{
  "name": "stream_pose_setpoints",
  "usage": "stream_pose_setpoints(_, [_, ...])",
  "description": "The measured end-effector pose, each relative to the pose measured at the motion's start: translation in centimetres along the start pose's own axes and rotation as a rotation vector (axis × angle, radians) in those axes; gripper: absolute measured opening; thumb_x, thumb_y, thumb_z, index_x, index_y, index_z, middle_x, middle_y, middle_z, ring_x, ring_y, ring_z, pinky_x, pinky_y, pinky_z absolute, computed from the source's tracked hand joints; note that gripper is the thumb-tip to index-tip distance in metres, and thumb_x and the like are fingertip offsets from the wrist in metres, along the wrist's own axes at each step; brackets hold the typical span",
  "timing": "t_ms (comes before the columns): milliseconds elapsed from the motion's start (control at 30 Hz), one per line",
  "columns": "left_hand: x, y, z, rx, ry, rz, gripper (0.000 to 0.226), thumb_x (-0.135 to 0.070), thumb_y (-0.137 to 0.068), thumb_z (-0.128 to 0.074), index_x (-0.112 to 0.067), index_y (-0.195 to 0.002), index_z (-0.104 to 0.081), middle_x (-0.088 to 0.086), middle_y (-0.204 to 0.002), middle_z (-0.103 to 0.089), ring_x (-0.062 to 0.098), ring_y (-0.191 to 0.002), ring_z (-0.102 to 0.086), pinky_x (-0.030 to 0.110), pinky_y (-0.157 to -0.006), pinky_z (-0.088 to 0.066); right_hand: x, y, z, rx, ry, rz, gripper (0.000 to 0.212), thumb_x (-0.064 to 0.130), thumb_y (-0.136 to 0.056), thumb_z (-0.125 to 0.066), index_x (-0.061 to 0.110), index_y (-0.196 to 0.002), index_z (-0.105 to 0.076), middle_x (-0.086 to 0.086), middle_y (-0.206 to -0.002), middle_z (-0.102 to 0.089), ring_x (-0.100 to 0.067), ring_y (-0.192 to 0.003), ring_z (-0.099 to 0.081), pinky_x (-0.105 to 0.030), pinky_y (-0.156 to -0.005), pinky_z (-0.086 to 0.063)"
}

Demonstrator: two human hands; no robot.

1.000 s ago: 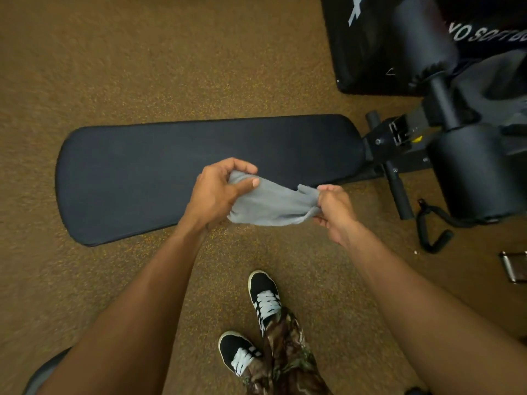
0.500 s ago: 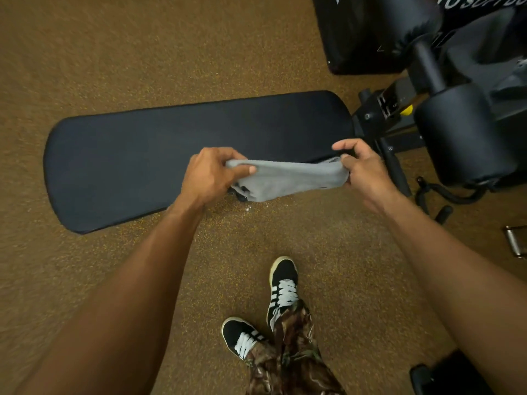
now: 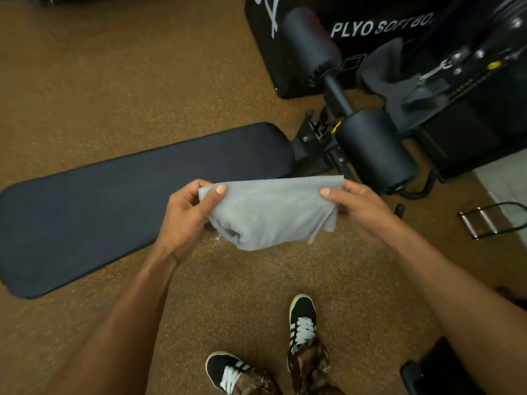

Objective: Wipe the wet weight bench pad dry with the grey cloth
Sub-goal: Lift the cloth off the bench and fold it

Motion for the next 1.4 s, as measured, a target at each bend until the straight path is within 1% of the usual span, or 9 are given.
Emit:
stream_pose_setpoints(200, [-0.2, -2.0, -6.4, -0.041, -0.023, -0.005, 0.033, -0.041, -0.106, -0.044, -0.012, -0.092, -0.051, 0.006, -0.097, -0.064, 0.023, -0.094, -0.070, 0.046, -0.073, -0.062, 1.6, -1.0, 5.9, -0.181, 0.090, 0.062, 0.022, 0.027, -0.102, -0.050, 0.024, -0.121, -0.062, 0.001, -0.116, -0.069, -0.018, -0.108, -0.066, -0.048, -0.092, -0.055])
stream_pose_setpoints(433, [-1.8, -6.2, -15.0, -0.052, -0.019, -0.139, 0.052, -0.054, -0.103, -0.044, -0.004, -0.086, -0.040, 0.007, -0.089, -0.045, 0.022, -0.085, -0.044, 0.046, -0.078, -0.044, 5.5, -3.2, 15.4, -0.214, 0.205, 0.128, 0.025, 0.034, -0.104, -0.045, 0.029, -0.123, -0.060, 0.006, -0.118, -0.068, -0.013, -0.109, -0.065, -0.045, -0.095, -0.054])
stream_pose_setpoints(633, [-3.2, -8.8, -21.9, -0.240, 0.003, -0.185, 0.027, -0.033, -0.110, -0.036, -0.016, -0.089, -0.043, -0.009, -0.084, -0.045, -0.003, -0.070, -0.046, 0.020, -0.065, -0.043, 5.4, -6.8, 21.4, -0.331, 0.225, 0.110, 0.025, 0.041, -0.100, -0.045, 0.031, -0.116, -0.061, 0.007, -0.115, -0.067, -0.012, -0.106, -0.064, -0.047, -0.096, -0.052])
stream_pose_setpoints(733, [-1.7, -10.3, -24.4, -0.168, 0.056, -0.057, 0.025, -0.037, -0.108, -0.043, -0.011, -0.105, -0.043, -0.002, -0.099, -0.053, -0.001, -0.087, -0.060, 0.022, -0.073, -0.053, 5.2, -8.2, 23.2, -0.360, 0.212, 0.083, 0.025, 0.041, -0.101, -0.044, 0.031, -0.118, -0.060, 0.005, -0.116, -0.065, -0.013, -0.105, -0.064, -0.046, -0.095, -0.053])
stream_pose_setpoints(833, [-1.5, -11.0, -27.3, 0.024, 0.144, 0.041, 0.036, -0.030, -0.102, -0.059, -0.008, -0.121, -0.037, 0.015, -0.126, -0.058, 0.024, -0.116, -0.065, 0.044, -0.089, -0.059, 5.5, -9.3, 25.5, -0.389, 0.190, 0.060, 0.027, 0.037, -0.102, -0.045, 0.028, -0.124, -0.059, 0.005, -0.118, -0.064, -0.013, -0.106, -0.064, -0.043, -0.095, -0.053])
stream_pose_setpoints(933, [-1.1, -11.5, -28.7, 0.092, 0.286, 0.120, 0.052, -0.001, -0.092, -0.068, -0.012, -0.126, -0.029, 0.012, -0.132, -0.055, 0.021, -0.114, -0.067, 0.044, -0.087, -0.060, 5.9, -10.8, 26.4, -0.325, 0.211, 0.021, 0.027, 0.036, -0.103, -0.045, 0.025, -0.122, -0.060, 0.002, -0.115, -0.067, -0.016, -0.104, -0.066, -0.044, -0.094, -0.054])
stream_pose_setpoints(1167, [3.8, -11.6, -26.7, 0.099, 0.252, 0.262, 0.115, -0.007, -0.080, -0.081, -0.048, -0.153, -0.001, 0.012, -0.133, -0.063, 0.028, -0.120, -0.065, 0.050, -0.093, -0.056, 4.7, -13.0, 23.0, -0.178, 0.548, 0.084, 0.050, 0.045, -0.098, -0.053, 0.034, -0.145, -0.040, 0.013, -0.114, -0.059, -0.011, -0.112, -0.056, -0.028, -0.085, -0.045])
stream_pose_setpoints(1267, [4.7, -10.4, -27.8, 0.111, 0.378, 0.374, 0.105, -0.002, -0.082, -0.075, -0.043, -0.155, -0.013, 0.008, -0.136, -0.063, 0.028, -0.118, -0.066, 0.045, -0.093, -0.057, 2.3, -13.0, 21.9, -0.172, 0.406, -0.059, 0.058, 0.053, -0.097, -0.050, 0.029, -0.148, -0.036, 0.001, -0.133, -0.057, -0.021, -0.124, -0.053, -0.039, -0.097, -0.044])
stream_pose_setpoints(1400, [5.5, -9.8, -28.2, 0.043, 0.469, 0.461, 0.041, -0.010, -0.095, -0.061, -0.014, -0.136, -0.057, 0.013, -0.124, -0.069, 0.025, -0.109, -0.070, 0.041, -0.095, -0.054, 0.6, -13.0, 21.2, -0.173, 0.242, -0.214, 0.050, 0.055, -0.101, -0.037, 0.018, -0.127, -0.058, -0.003, -0.124, -0.062, -0.024, -0.119, -0.057, -0.039, -0.092, -0.045])
Point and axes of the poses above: each hand's wrist, its own y-axis away from the middle knuckle, its own z-axis out of the back of the hand, x = y × z, the point moved 7 cm from there along -y, towards the middle knuckle
